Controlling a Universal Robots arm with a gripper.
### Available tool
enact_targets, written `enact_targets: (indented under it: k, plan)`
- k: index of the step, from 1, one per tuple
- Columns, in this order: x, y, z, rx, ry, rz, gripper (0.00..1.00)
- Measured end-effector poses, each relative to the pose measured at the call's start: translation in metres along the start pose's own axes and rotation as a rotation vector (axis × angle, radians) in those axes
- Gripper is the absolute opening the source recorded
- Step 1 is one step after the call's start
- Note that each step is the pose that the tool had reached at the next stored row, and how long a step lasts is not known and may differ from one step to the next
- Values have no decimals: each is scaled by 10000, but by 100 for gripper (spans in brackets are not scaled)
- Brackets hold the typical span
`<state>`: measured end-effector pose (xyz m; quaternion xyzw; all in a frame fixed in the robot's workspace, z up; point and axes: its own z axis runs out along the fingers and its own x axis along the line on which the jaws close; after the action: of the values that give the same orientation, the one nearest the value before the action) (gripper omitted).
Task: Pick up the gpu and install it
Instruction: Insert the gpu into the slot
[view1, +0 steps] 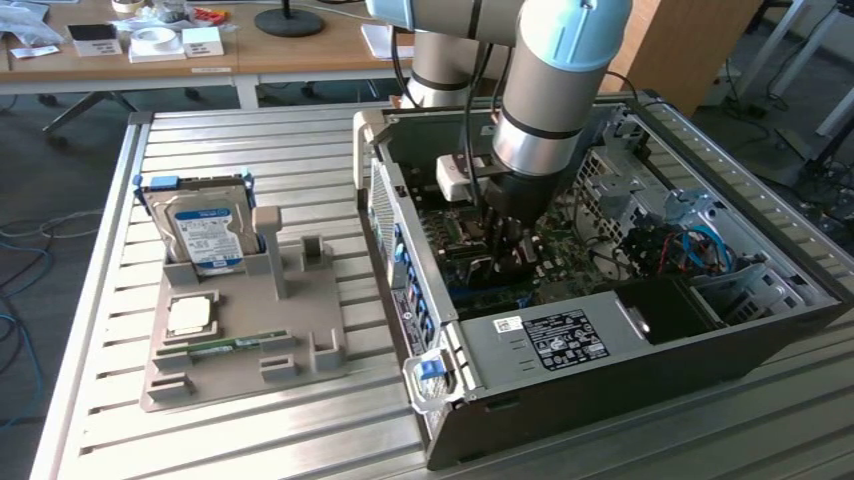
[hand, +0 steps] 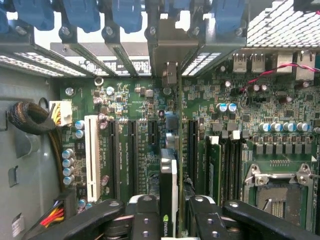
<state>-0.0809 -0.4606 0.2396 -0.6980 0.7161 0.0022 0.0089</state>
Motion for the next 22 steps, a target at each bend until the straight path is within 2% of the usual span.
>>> enact_targets:
  k: [1,2,3,6,7,14,22]
  plan:
    - [0,-1,0,7,4,0,33]
    - [0,-1,0,8,4,0,33]
    - [0,-2,-2,6,7,-1,39]
    - [1,-2,-2,6,8,-3,45]
    - [1,-2,-2,6,8,-3,51]
    - [0,-2,-24,6,9,-3,51]
    - [-3,-4,-194,6,8,-3,51]
